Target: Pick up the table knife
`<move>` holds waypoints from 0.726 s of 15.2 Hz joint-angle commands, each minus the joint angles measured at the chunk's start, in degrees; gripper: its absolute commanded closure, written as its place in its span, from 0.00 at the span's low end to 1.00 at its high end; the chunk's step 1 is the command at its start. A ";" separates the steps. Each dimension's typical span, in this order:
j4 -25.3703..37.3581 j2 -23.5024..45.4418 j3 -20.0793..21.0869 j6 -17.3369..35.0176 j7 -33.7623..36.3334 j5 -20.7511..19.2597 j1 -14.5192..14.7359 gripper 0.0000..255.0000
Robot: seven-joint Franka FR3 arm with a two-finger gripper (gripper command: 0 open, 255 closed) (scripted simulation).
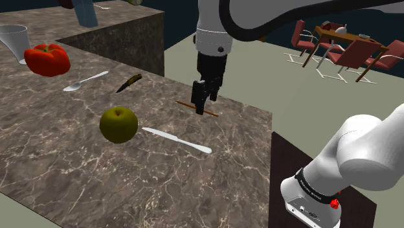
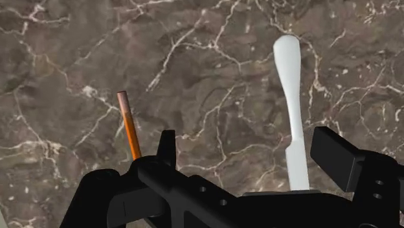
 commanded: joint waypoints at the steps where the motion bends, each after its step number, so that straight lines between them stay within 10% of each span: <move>1: 2.73 4.40 1.89 0.55 1.70 -0.55 0.87 0.00; 11: 9.44 17.95 6.42 3.53 6.70 -3.78 4.22 0.00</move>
